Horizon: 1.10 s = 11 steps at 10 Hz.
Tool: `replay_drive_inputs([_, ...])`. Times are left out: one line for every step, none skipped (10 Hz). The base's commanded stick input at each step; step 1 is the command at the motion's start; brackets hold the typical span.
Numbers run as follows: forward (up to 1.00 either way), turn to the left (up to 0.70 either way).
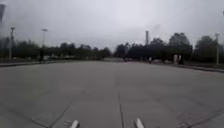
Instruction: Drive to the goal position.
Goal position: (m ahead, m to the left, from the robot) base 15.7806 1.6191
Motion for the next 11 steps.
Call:
replay_drive_inputs([1.00, 0.00])
replay_drive_inputs([1.00, 0.00])
replay_drive_inputs([1.00, 0.00])
replay_drive_inputs([1.00, 0.00])
replay_drive_inputs([1.00, 0.00])
replay_drive_inputs([1.00, 0.00])
replay_drive_inputs([1.00, 0.00])
replay_drive_inputs([1.00, -0.03])
replay_drive_inputs([1.00, -0.33])
replay_drive_inputs([1.00, -0.37])
replay_drive_inputs([1.00, -0.40])
